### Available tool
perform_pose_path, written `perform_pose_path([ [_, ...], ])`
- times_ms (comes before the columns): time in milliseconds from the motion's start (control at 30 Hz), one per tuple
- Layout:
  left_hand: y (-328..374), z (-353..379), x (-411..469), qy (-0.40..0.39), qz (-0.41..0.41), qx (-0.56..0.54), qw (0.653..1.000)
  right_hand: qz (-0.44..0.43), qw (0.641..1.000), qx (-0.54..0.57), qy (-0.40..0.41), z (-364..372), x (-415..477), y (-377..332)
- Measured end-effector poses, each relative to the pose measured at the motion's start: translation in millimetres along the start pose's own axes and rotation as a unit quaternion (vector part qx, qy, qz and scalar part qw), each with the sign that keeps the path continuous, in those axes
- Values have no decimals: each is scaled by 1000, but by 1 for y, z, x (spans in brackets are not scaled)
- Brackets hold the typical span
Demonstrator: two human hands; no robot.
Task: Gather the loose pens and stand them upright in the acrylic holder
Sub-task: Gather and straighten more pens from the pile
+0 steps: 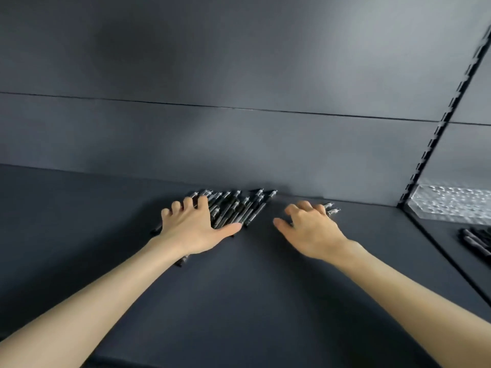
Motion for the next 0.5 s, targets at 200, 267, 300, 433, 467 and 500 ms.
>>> perform_pose_path([
  [200,-16,-5,24,29,80,-22,996,-18,995,68,71,11,17,-26],
  [267,-23,-7,29,22,94,-76,992,-53,988,100,101,13,22,-39],
  [300,-28,-7,30,13,98,-98,990,-67,983,122,116,13,24,-45],
  [433,-37,-8,33,-2,115,-134,984,-39,967,204,146,12,32,-55],
  [467,-36,-7,33,-5,120,-136,983,-8,968,209,140,12,36,-53],
  [500,-35,-6,34,-8,124,-136,983,27,968,213,130,12,40,-52],
])
Point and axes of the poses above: each hand's wrist, its own x-axis towards the middle knuckle, its own z-axis out of the palm, y = z × x, the point moved 2 cm from there along x, towards the middle knuckle, and after that the axes turned 7 degrees about -y, right-handed, at the moved point
